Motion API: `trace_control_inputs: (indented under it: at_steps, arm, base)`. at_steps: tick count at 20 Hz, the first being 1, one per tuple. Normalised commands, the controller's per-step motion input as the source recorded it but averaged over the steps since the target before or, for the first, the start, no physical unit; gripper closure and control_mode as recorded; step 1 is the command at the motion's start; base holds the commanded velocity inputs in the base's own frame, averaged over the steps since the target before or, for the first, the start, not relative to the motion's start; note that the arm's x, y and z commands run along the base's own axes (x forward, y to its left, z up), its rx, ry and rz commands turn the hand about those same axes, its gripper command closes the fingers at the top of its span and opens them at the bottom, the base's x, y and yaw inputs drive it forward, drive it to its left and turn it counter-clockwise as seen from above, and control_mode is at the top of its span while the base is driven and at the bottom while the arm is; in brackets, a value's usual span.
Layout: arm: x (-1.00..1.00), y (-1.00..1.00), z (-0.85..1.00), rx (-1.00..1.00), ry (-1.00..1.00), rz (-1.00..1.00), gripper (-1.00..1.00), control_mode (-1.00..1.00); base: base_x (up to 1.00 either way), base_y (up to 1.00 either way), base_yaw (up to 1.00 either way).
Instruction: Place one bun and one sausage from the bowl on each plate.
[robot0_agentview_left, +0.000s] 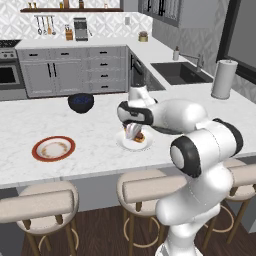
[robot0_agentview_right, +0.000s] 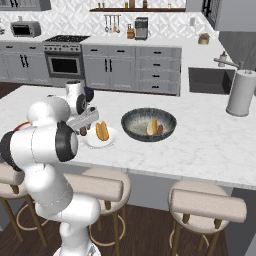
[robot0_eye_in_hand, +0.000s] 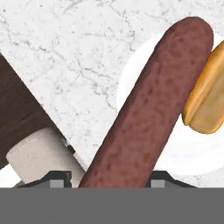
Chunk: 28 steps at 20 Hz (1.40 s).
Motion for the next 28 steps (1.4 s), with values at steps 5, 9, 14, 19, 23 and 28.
trace_control_inputs:
  at_steps: [5,9,14,19,23,28]
  arm:
    - [0.77,0.47,-0.17,-0.1,0.14,0.08,1.0,-1.0]
    - [0.53,-0.14,-0.77,-0.14,0.09,0.0,1.0,-1.0]
    - [0.58,-0.45,-0.59,-0.13,0.02,-0.01,-1.0,-1.0]
    - [0.32,-0.1,-0.14,-0.01,0.0,0.0,-1.0,-1.0]
    - [0.0,0.0,0.09,0.0,-0.03,-0.01,-1.0,-1.0]
    - [-0.48,-0.41,0.65,0.01,-0.25,-0.15,-1.0,-1.0]
  base:
    - [0.0,0.0,0.0]
    - [0.0,0.0,0.0]
    - [0.0,0.0,0.0]
    - [0.0,0.0,0.0]
    - [0.0,0.0,0.0]
    - [0.0,0.0,0.0]
